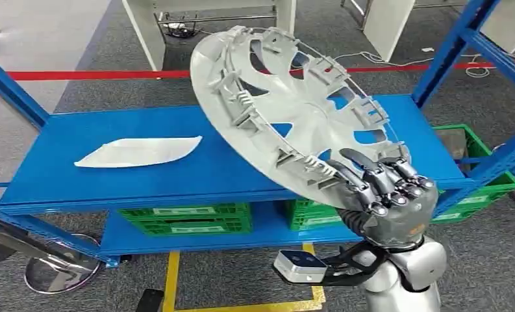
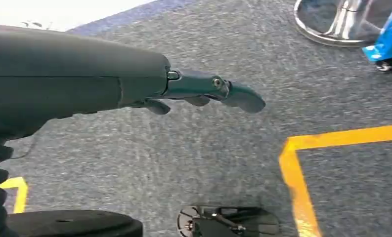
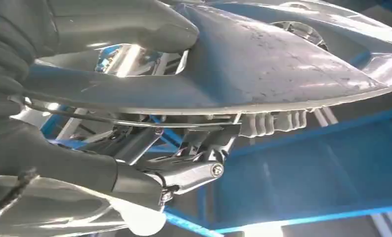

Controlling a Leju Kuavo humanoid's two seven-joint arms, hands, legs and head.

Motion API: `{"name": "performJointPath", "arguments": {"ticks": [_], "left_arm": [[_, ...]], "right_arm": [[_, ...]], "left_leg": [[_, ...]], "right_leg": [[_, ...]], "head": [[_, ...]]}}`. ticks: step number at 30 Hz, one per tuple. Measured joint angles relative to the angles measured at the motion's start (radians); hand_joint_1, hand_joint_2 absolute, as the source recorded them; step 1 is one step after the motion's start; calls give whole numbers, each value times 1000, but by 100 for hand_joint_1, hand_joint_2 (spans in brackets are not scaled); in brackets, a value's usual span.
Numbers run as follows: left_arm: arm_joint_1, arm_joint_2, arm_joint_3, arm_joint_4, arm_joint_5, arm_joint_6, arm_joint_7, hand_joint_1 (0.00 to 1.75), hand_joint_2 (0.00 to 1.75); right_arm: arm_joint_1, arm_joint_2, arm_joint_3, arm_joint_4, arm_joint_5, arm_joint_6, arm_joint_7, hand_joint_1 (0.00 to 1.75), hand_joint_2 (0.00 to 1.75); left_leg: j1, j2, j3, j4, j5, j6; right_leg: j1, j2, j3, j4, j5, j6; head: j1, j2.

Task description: Take the parts from the cabinet and place them on the table.

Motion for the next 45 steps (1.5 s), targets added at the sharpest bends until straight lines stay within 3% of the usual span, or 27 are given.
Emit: {"name": "performJointPath", "arguments": {"ticks": [2, 4, 5, 8, 13, 14, 15, 17, 18, 19, 20, 22, 23, 24, 25, 28, 29, 31, 33, 34, 36, 38, 39, 40, 43, 44, 45], "left_arm": [[0, 0, 0, 0, 0, 0, 0, 0, 175], [-1, 0, 0, 0, 0, -7, -3, 0, 175], [-1, 1, 0, 0, -1, -11, -3, 0, 175], [-5, 1, -2, 0, -3, -12, -3, 0, 175], [-2, 4, -8, 0, -5, -17, -2, 0, 175], [-4, 4, -8, 0, -4, -20, -2, 0, 175], [-7, 4, -8, 0, -4, -22, -1, 0, 175], [-7, 3, -10, 0, -4, -23, -1, 0, 175], [-6, 3, -10, 0, -4, -23, 0, 0, 175], [-6, 4, -10, 0, -4, -24, 0, 0, 175], [-6, 5, -10, 0, -3, -27, 0, 0, 175], [-6, 4, -11, 0, -3, -27, 1, 0, 175], [-6, 4, -11, 0, -3, -27, 1, 0, 175], [-6, 5, -13, 0, -3, -27, 1, 0, 175], [-6, 5, -14, 0, -3, -27, 1, 0, 175], [-4, 7, -16, 0, -3, -28, 4, 0, 175], [-2, 9, -16, 1, -2, -28, 4, 0, 175], [1, 8, -16, 1, -1, -28, 6, 0, 175], [0, 9, -16, 1, -1, -28, 6, 0, 175], [-1, 9, -16, 1, 0, -29, 6, 0, 175], [-1, 11, -16, 1, 3, -29, 5, 0, 175], [-2, 13, -16, 1, 6, -29, 6, 0, 175], [-5, 18, -16, 1, 6, -29, 5, 0, 175], [-7, 18, -16, 1, 7, -29, 6, 0, 175], [-7, 18, -16, 1, 9, -30, 6, 0, 175], [-5, 17, -16, 1, 9, -30, 6, 0, 175], [-6, 18, -16, 1, 10, -31, 6, 0, 175]], "right_arm": [[0, 0, 0, -1, 0, 0, 0, 175, 175], [1, -2, 1, -1, -6, 0, 0, 175, 175], [1, -2, 2, -1, -11, 0, 0, 175, 175], [2, -3, 4, -1, -36, 0, 0, 175, 175], [7, -5, 16, -2, -57, 0, 0, 175, 175], [10, -5, 17, -1, -62, 0, 0, 175, 175], [11, -6, 17, -2, -65, 0, 0, 175, 175], [13, -8, 17, -1, -69, 0, 0, 175, 175], [15, -9, 17, -1, -71, 0, 0, 175, 175], [18, -11, 17, 0, -71, 0, 0, 175, 175], [20, -12, 17, 2, -71, 0, 0, 175, 175], [20, -13, 17, 2, -71, 0, 0, 175, 175], [20, -14, 18, 2, -71, 0, 0, 175, 175], [17, -14, 18, 2, -71, 0, 0, 175, 175], [17, -14, 20, 1, -71, -1, 0, 175, 175], [20, -15, 19, 2, -68, -1, 0, 175, 175], [19, -15, 19, 4, -70, -1, 0, 175, 175], [18, -15, 19, 4, -70, -2, 0, 175, 175], [18, -16, 19, 6, -71, -2, 0, 175, 175], [17, -16, 19, 8, -75, -2, 0, 175, 175], [17, -17, 19, 14, -82, -2, 0, 175, 175], [13, -18, 19, 16, -85, -3, 0, 175, 175], [9, -18, 20, 16, -85, -3, 0, 175, 175], [7, -18, 19, 16, -88, -3, 0, 175, 175], [4, -18, 23, 21, -93, -3, 0, 175, 175], [1, -18, 23, 21, -99, -4, 0, 175, 175], [0, -19, 23, 22, -103, -5, 0, 175, 175]], "left_leg": [[4, 0, -36, 142, -101, -7], [4, 0, -40, 213, -137, -6], [3, 0, -11, 188, -123, -3], [-3, 0, 164, -68, -52, 21], [-16, 1, 143, -90, -22, 40], [-9, 7, 135, -98, -3, 45], [-8, 8, 119, -99, 8, 55], [-8, 8, 87, -97, 34, 58], [-8, 8, 70, -96, 46, 57], [-8, 9, 53, -94, 58, 56], [-8, 9, 38, -94, 70, 53], [-7, 9, 10, -92, 92, 47], [-7, 9, 1, -90, 100, 42], [-11, 8, -5, -86, 106, 37], [-13, 8, -10, -80, 115, 32], [-10, 8, -19, -83, 142, 15], [-6, 6, -24, -77, 128, 9], [-4, 6, -51, 10, 7, -1], [-2, 6, -82, 169, -94, -7], [-2, 6, -84, 222, -102, -7], [-2, 6, -37, 201, -54, -2], [-7, 5, 84, 40, 1, 18], [-12, 4, 147, -53, -22, 31], [-14, 5, 180, -113, -36, 34], [-22, 3, 162, -111, -19, 39], [-13, 7, 150, -123, 0, 45], [-12, 11, 137, -124, 12, 50]], "right_leg": [[3, -3, -19, 0, 13, -5], [6, -3, -42, 1, 29, -5], [7, -3, -54, 1, 40, -5], [11, -2, -80, 1, 70, -2], [7, -6, -88, -16, 117, 32], [4, -1, -96, -7, 94, 36], [4, -1, -120, 26, 35, 38], [2, -1, -152, 176, -93, 46], [2, -1, -164, 248, -127, 49], [2, -1, -162, 296, -130, 51], [2, -1, -141, 298, -104, 53], [1, -1, -38, 191, -37, 51], [0, -1, 33, 101, -33, 50], [2, -1, 100, 10, -72, 50], [3, 3, 136, -49, -92, 46], [8, 1, 99, -37, -78, 24], [3, -3, 92, -38, -66, 11], [3, -5, 75, -38, -45, -5], [6, -5, 46, -36, -19, -9], [8, -5, 29, -34, -7, -8], [12, -5, -3, -29, 13, -7], [17, -4, -29, -24, 33, -5], [17, -5, -34, -23, 42, -3], [21, -5, -40, -22, 49, 2], [14, -11, -44, -30, 79, 20], [16, -8, -51, -29, 77, 27], [14, -4, -66, -11, 36, 32]], "head": [[0, 0], [-1, 0], [0, 0], [0, 0], [2, 0], [0, 0], [4, 0], [9, 0], [8, 0], [11, 0], [10, 0], [10, 0], [10, 0], [11, 0], [9, 0], [12, 0], [13, 0], [8, 0], [8, 0], [8, 0], [8, 0], [8, 0], [9, 0], [10, 0], [6, 0], [4, 0], [4, 0]]}}
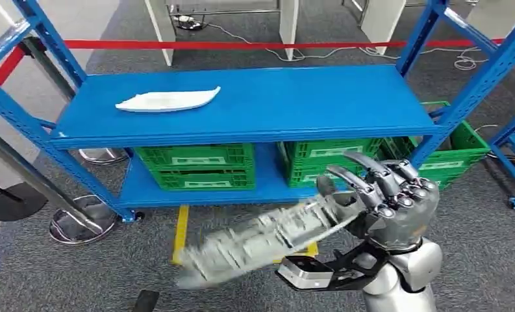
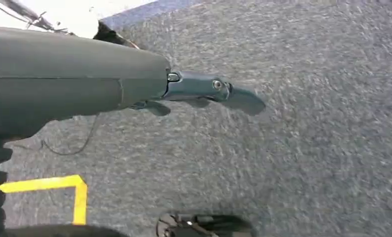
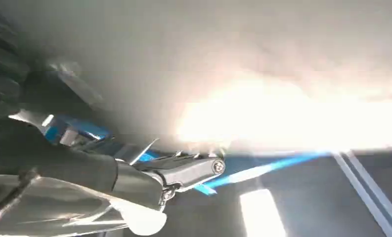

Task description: Take the parts from the cabinet and place them on the table.

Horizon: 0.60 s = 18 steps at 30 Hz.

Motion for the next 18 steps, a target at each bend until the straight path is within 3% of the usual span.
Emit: {"name": "performJointPath", "arguments": {"ticks": [1, 3, 4, 5, 6, 7, 8, 9, 10, 11, 14, 15, 16, 18], "left_arm": [[-2, 0, 0, 0, 0, -1, 0, 0, 175], [-1, -2, 0, 0, 0, -2, 0, 0, 175], [0, -1, 0, 0, 0, -2, 0, 0, 175], [0, -1, 0, 0, 0, -2, 0, 0, 175], [-1, -1, 0, 0, 0, -2, 0, 0, 175], [-1, -1, 0, 0, 0, -2, 0, 0, 175], [-1, -1, 0, 0, 0, -2, 0, 0, 175], [-2, -1, 0, 0, 0, -2, 0, 0, 175], [-1, 0, 0, 0, 0, -2, 0, 0, 175], [-1, 0, 0, 0, 0, -2, 0, 0, 175], [4, 4, 0, 1, 1, -2, 0, 0, 175], [6, 5, 0, 2, 2, -2, 0, 0, 175], [9, 5, -1, 2, 3, -2, 0, 0, 175], [9, 6, -1, 2, 3, -2, 0, 0, 175]], "right_arm": [[5, -2, 1, 2, -7, 0, 0, 175, 175], [4, -4, 1, 4, -18, 0, 0, 175, 175], [4, -5, 1, 5, -23, 0, 0, 175, 175], [4, -6, 1, 7, -23, 0, 0, 175, 175], [4, -6, 1, 8, -23, 0, 0, 175, 175], [4, -7, 1, 9, -21, 0, 0, 175, 175], [4, -7, 1, 9, -19, 0, 0, 175, 175], [1, -7, 1, 9, -15, 0, 0, 175, 175], [-4, -7, 2, 9, -12, 0, 0, 175, 175], [-6, -7, 3, 8, -13, 0, 0, 175, 175], [-1, -7, 3, 10, -10, -1, 0, 175, 175], [-2, -7, 3, 11, -11, 0, 0, 175, 175], [-1, -7, 3, 11, -14, 0, 0, 175, 175], [-1, -7, 3, 11, -16, 0, 0, 175, 175]], "left_leg": [[0, 0, -15, 1, 13, 7], [-1, 0, -50, 2, 39, 7], [-1, 2, -69, 4, 53, 6], [-1, 5, -88, 5, 67, 4], [-1, 7, -107, 7, 80, 2], [0, 7, -122, 11, 91, -1], [0, 7, -139, 17, 101, -4], [-1, 6, -151, 28, 110, -10], [-5, 5, -166, 39, 115, -15], [-5, 5, -173, 41, 128, -21], [-2, 3, -182, 33, 161, -35], [3, 1, -188, 44, 124, -42], [4, 1, -196, 91, 49, -51], [7, 1, -223, 246, -76, -60]], "right_leg": [[-1, 1, -22, 49, -65, 4], [-3, 2, -56, 200, -178, 11], [-3, 1, -64, 267, -195, 15], [-4, 1, -56, 297, -175, 17], [-6, 1, -29, 288, -133, 18], [-8, 1, 14, 249, -92, 18], [-10, 1, 72, 181, -70, 18], [-12, 1, 148, 84, -85, 19], [-10, 2, 220, -16, -127, 19], [-9, 4, 229, -55, -154, 7], [-7, 3, 197, -46, -129, -18], [-9, -1, 187, -46, -118, -26], [-9, -2, 175, -46, -105, -36], [-8, -3, 156, -44, -80, -38]], "head": [[6, 0], [7, 0], [9, 0], [8, 0], [8, 0], [8, 0], [8, 0], [8, 0], [11, 0], [8, 0], [10, 0], [8, 0], [6, 0], [4, 0]]}}
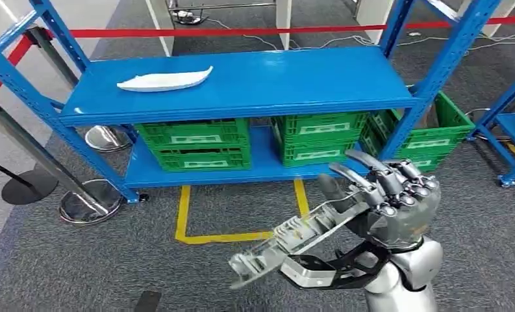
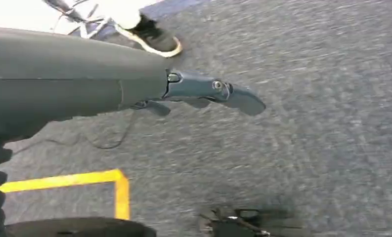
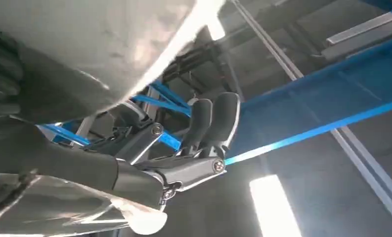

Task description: Take the parts from the cabinet and place them on the table.

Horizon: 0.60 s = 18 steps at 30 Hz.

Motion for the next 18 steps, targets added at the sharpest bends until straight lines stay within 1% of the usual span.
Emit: {"name": "performJointPath", "arguments": {"ticks": [1, 2, 3, 4, 5, 6, 7, 8, 9, 10, 11, 12, 13, 14, 15, 16, 17, 18], "left_arm": [[-1, 0, 0, 0, 0, 0, 0, 0, 175], [-2, 0, 0, 0, 0, 0, 0, 0, 175], [-2, 0, 0, 0, 0, 0, 0, 0, 175], [-2, 0, 0, 0, 0, 0, 0, 0, 175], [-2, 0, -1, 0, 0, 0, 0, 0, 175], [-4, 1, -1, 0, -1, 0, 0, 0, 175], [-6, 5, -1, 0, -1, 0, 0, 0, 175], [-7, 5, -1, 0, -2, 0, 0, 0, 175], [-9, 5, -1, 0, -2, 0, 0, 0, 175], [-9, 5, -2, 0, -2, 0, 0, 0, 175], [-6, 5, -2, 0, -2, 0, 2, 0, 175], [-6, 5, -2, 0, -2, 0, 2, 0, 175], [-8, 5, -2, 0, -2, 0, 2, 0, 175], [-10, 4, -2, 0, -3, 0, 2, 0, 175], [-10, 2, -2, 0, -3, 0, 2, 0, 175], [-10, 2, -2, 0, -3, 0, 2, 0, 175], [-9, 2, -2, 0, -3, 0, 2, 0, 175], [-9, 3, -2, 0, -3, 0, 2, 0, 175]], "right_arm": [[1, 0, 0, 1, 0, 0, 0, 175, 175], [1, 0, 0, 2, -1, 0, 0, 175, 175], [1, 0, 0, 2, -2, 0, 0, 175, 175], [1, 0, 0, 2, -5, 0, 0, 175, 175], [1, 0, 0, 2, -6, 0, 0, 175, 175], [1, 0, 0, 2, -7, 0, 0, 175, 175], [1, 0, 0, 2, -8, 0, 0, 175, 175], [-1, 0, 0, 1, -9, 0, 0, 175, 175], [-1, 0, 0, 1, -11, 0, 0, 175, 175], [-1, 0, 0, 1, -13, 0, 0, 175, 175], [1, 0, 0, 1, -14, 0, 0, 175, 175], [1, 0, 0, 1, -15, 0, 0, 175, 175], [0, 0, 0, 1, -16, 0, 0, 175, 175], [1, 0, 0, 1, -16, 0, 0, 175, 175], [1, 0, 0, 1, -16, 0, 0, 175, 175], [2, 0, 0, 1, -16, 0, 0, 175, 175], [2, 0, 0, 1, -17, 0, 0, 175, 175], [3, 0, 0, 1, -18, 0, 0, 175, 175]], "left_leg": [[1, 0, -7, 69, -29, -2], [1, 0, -3, 110, -23, -2], [1, 0, 18, 109, 5, -1], [1, -1, 59, 66, 40, 2], [1, -1, 121, -18, 67, 9], [0, -3, 185, -108, 71, 17], [-4, -6, 236, -186, 44, 27], [-6, -6, 254, -225, 35, 30], [-8, -6, 245, -225, 36, 33], [-11, -6, 240, -221, 41, 39], [-9, -5, 232, -229, 55, 47], [-2, 1, 224, -234, 69, 53], [-3, 1, 209, -234, 80, 62], [-3, 1, 192, -233, 92, 67], [-5, 1, 175, -232, 106, 69], [-6, 2, 156, -231, 120, 70], [-6, 3, 137, -230, 134, 68], [-7, 3, 119, -229, 143, 67]], "right_leg": [[1, -1, -17, 2, 13, 0], [1, -1, -35, 6, 25, 1], [1, 0, -55, 12, 36, 1], [1, 0, -74, 19, 44, 3], [2, 2, -90, 25, 52, 5], [2, 3, -99, 29, 59, 8], [5, 3, -106, 32, 64, 13], [6, 2, -110, 34, 72, 18], [5, 0, -115, 34, 83, 26], [2, -1, -117, 31, 93, 33], [5, -1, -119, 29, 102, 41], [1, 3, -126, 38, 83, 44], [0, 4, -147, 64, 32, 49], [-1, 4, -169, 127, -36, 53], [-2, 5, -188, 208, -94, 56], [-2, 4, -204, 285, -130, 60], [-2, 4, -207, 336, -127, 62], [-2, 4, -194, 345, -95, 63]], "head": [[-1, 0], [0, 0], [-1, 0], [-1, 0], [-1, 0], [-2, 0], [0, 0], [1, 0], [0, 0], [0, 0], [0, 0], [0, 0], [4, 0], [5, 0], [5, 0], [5, 0], [5, 0], [5, 0]]}}
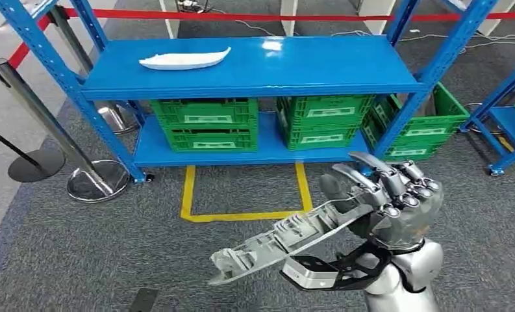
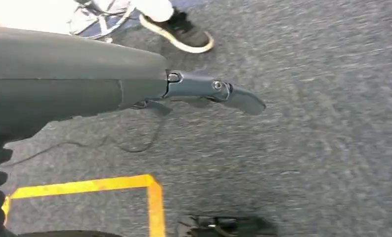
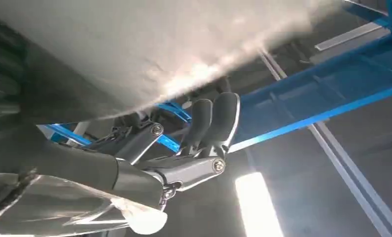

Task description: Take the parts from the cabinet and place them on the table.

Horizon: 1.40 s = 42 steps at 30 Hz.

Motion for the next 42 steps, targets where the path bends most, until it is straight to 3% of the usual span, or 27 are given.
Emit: {"name": "performJointPath", "arguments": {"ticks": [2, 3, 5, 8, 9, 11, 13, 14, 15, 16, 18, 19, 20, 23, 24, 25, 26, 28, 30, 31, 33, 34, 35, 36, 39, 41, 42], "left_arm": [[0, 0, 0, 0, 0, 0, 0, 0, 175], [0, -1, 0, 0, 0, 0, 0, 0, 175], [0, -3, 0, 0, 0, 1, 0, 0, 175], [2, -3, -1, 0, 0, 1, 0, 0, 175], [3, -2, -1, 0, 0, 1, 0, 0, 175], [6, -2, -2, 0, 2, 3, 0, 0, 175], [6, -2, -3, 0, 2, 3, 0, 0, 175], [6, -2, -4, 0, 2, 3, 0, 0, 175], [6, -2, -5, 0, 2, 3, 0, 0, 175], [7, -2, -5, 0, 2, 3, 0, 0, 175], [7, -2, -6, 0, 2, 3, 0, 0, 175], [7, 1, -6, 1, 2, 3, 0, 0, 175], [10, 3, -6, 2, 2, 4, 0, 0, 175], [11, 4, -6, 2, 5, 5, 0, 0, 175], [8, 3, -6, 2, 5, 5, 0, 0, 175], [2, 3, -6, 2, 5, 5, 0, 0, 175], [1, 0, -6, 2, 4, 4, 0, 0, 175], [4, -1, -6, 2, 4, 3, 9, 0, 175], [7, -1, -6, 2, 4, 3, 16, 0, 175], [6, -1, -6, 2, 3, 3, 16, 0, 175], [2, -4, -7, 2, 2, 3, 16, 0, 175], [2, -5, -7, 2, 2, 3, 17, 0, 175], [2, -4, -7, 2, 2, 3, 18, 0, 175], [3, -4, -7, 2, 2, 3, 19, 0, 175], [2, -4, -8, 2, 0, 3, 23, 0, 175], [0, -3, -8, 2, -1, 3, 25, 0, 175], [1, -3, -9, 2, -1, 3, 27, 0, 175]], "right_arm": [[1, 0, 0, 0, -1, 0, 0, 175, 175], [1, 0, 0, 0, -7, 0, 0, 175, 175], [-1, 0, 1, 0, -30, 0, 0, 175, 175], [5, 0, 1, 0, -44, 0, 0, 175, 175], [5, 0, 1, 1, -49, 0, 0, 175, 175], [5, 0, 2, 3, -73, 0, 0, 175, 175], [7, 0, 3, 7, -95, 0, 0, 175, 175], [8, 0, 3, 11, -107, 0, 0, 175, 175], [10, -1, 3, 16, -117, 0, 0, 175, 175], [11, -2, 4, 19, -121, 0, 0, 175, 175], [10, -3, 8, 25, -131, 0, 0, 175, 175], [10, -3, 11, 29, -135, 0, 0, 175, 175], [3, -3, 13, 34, -135, 0, 0, 175, 175], [-4, -4, 19, 50, -144, -1, 0, 175, 175], [-6, -4, 19, 53, -144, -1, 0, 175, 175], [-6, -5, 19, 56, -147, -2, 0, 175, 175], [-13, -6, 19, 61, -147, -2, 0, 175, 175], [-20, -7, 20, 71, -152, -2, 0, 175, 175], [-18, -11, 20, 81, -158, -2, 0, 175, 175], [-18, -12, 20, 85, -159, -2, 0, 175, 175], [-19, -12, 20, 89, -161, -2, 0, 175, 175], [-21, -13, 20, 90, -162, -2, 0, 175, 175], [-25, -13, 21, 92, -163, -2, 0, 175, 175], [-27, -13, 23, 93, -165, -2, 0, 175, 175], [-22, -14, 23, 94, -167, -2, 0, 175, 175], [-25, -14, 23, 95, -171, -2, 0, 175, 175], [-24, -13, 24, 95, -171, -2, 0, 175, 175]], "left_leg": [[0, 0, -34, 6, 22, -6], [0, -1, -47, 11, 31, -9], [-7, -3, -63, 31, 43, -20], [-2, -2, -68, 26, 69, -38], [1, -2, -73, 30, 68, -44], [4, -5, -95, 109, -33, -58], [10, -5, -133, 260, -123, -67], [12, -5, -145, 320, -138, -70], [14, -5, -134, 328, -128, -72], [17, -5, -104, 290, -99, -72], [18, -23, -9, 130, -20, -64], [20, -63, 21, 80, -29, -54], [22, -86, 27, 66, -27, -51], [14, -57, 21, 57, -30, -45], [22, -43, 35, 21, -37, -37], [23, -31, 37, 14, -36, -29], [22, -26, 36, 9, -33, -23], [20, -3, 33, 10, -33, -21], [19, 19, 33, 11, -34, -21], [18, 29, 33, 12, -34, -21], [18, 47, 36, 16, -38, -25], [17, 56, 37, 19, -40, -29], [7, 61, 33, 26, -42, -36], [6, 68, 29, 28, -40, -40], [7, 105, 31, 32, -42, -48], [13, 40, 11, 87, -98, -59], [15, 16, -17, 161, -142, -61]], "right_leg": [[0, 0, 79, -78, 85, -3], [0, 0, 143, -157, 98, -6], [3, 0, 286, -353, 23, -16], [9, 0, 263, -350, 25, -43], [1, -3, 258, -354, 38, -50], [1, -6, 246, -354, 50, -62], [2, -2, 236, -353, 62, -63], [2, 0, 236, -350, 67, -62], [1, 6, 227, -346, 73, -60], [1, 15, 221, -342, 75, -58], [1, 32, 217, -333, 74, -55], [-3, 38, 209, -331, 73, -53], [-1, 51, 197, -324, 76, -45], [-12, 80, 182, -328, 89, -23], [-8, 82, 176, -325, 83, -18], [-8, 52, 156, -309, 68, -15], [-8, 28, 127, -253, 36, -14], [-9, 14, 44, -85, -27, -5], [-9, 11, -1, -11, -28, -1], [-9, 8, 12, -44, 7, -1], [-9, -16, 92, -218, 107, -4], [-8, -56, 126, -296, 124, -5], [7, -88, 141, -314, 115, -7], [4, -75, 136, -311, 115, -20], [4, -38, 124, -310, 124, -37], [-2, -19, 121, -312, 132, -50], [-2, -9, 118, -312, 135, -54]], "head": [[0, 0], [1, 0], [2, 0], [2, 0], [4, 0], [-6, 0], [-6, 0], [-6, 0], [-6, 0], [-6, 0], [-7, 0], [-4, 0], [-3, 0], [-8, 0], [-8, 0], [-5, 0], [5, 0], [6, 0], [6, 0], [7, 0], [7, 0], [7, 0], [9, 0], [8, 0], [8, 0], [4, 0], [3, 0]]}}
